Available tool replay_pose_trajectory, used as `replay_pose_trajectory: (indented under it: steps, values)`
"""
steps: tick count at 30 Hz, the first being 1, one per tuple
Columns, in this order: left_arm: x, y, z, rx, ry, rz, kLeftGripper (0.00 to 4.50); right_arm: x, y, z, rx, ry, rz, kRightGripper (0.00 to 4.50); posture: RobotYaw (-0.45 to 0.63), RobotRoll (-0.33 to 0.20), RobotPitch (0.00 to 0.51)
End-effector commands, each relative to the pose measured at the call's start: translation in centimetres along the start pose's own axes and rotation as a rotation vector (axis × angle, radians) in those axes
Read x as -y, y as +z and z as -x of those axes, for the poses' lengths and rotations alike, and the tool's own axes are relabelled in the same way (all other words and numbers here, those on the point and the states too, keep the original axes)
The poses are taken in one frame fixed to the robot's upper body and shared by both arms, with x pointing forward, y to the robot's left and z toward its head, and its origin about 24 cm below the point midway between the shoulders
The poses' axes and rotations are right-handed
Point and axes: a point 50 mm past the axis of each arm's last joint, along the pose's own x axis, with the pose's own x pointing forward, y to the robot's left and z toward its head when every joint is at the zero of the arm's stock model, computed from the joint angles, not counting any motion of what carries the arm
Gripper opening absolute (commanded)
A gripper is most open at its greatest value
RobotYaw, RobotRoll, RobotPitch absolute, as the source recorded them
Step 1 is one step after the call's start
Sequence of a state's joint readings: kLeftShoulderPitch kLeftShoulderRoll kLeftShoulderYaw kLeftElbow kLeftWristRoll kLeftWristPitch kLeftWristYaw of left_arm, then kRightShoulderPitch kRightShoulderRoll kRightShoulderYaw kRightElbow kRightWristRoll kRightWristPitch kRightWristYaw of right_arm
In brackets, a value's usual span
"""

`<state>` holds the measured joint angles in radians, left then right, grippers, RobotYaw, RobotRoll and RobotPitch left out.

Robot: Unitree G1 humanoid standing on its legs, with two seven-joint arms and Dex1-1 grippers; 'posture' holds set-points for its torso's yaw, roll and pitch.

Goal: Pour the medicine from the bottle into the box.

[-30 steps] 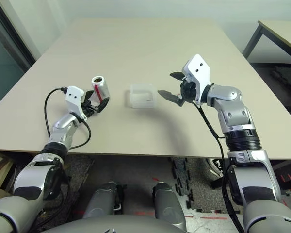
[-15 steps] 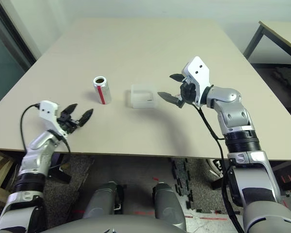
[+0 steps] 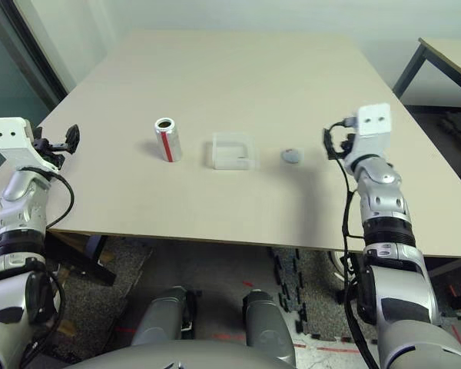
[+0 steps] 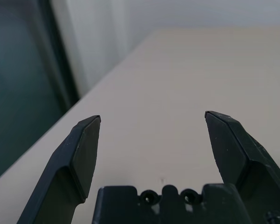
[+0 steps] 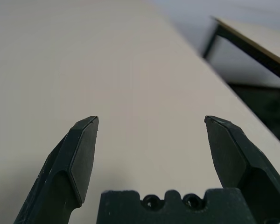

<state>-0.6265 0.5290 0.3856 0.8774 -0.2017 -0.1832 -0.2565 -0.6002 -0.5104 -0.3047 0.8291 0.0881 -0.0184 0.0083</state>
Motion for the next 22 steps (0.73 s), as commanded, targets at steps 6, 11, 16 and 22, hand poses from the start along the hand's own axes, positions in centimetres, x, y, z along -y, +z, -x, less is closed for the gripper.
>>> replay_pose_trajectory:
  steps: [6,11,16,22]
  values:
    - [1.4,-0.5,-1.0,-0.017,-0.001,-0.007,4.49,0.6,0.0,-0.6,-0.014,-0.078,-0.037,4.50,-0.04,0.000,0.030]
    - [1.7,-0.8,-1.2,-0.027,0.007,0.021,4.49,0.2,-0.1,-0.7,-0.010,-0.062,-0.014,4.50,-0.05,0.000,0.041]
    - [1.8,-1.3,-1.0,-0.042,0.000,0.023,4.49,0.5,-0.5,-0.5,-0.010,-0.067,-0.011,4.50,-0.05,0.000,0.065]
    - [1.3,-1.8,-0.6,-0.061,0.013,0.020,4.49,0.5,-1.0,-0.1,-0.007,-0.052,-0.003,4.50,-0.05,0.000,0.100]
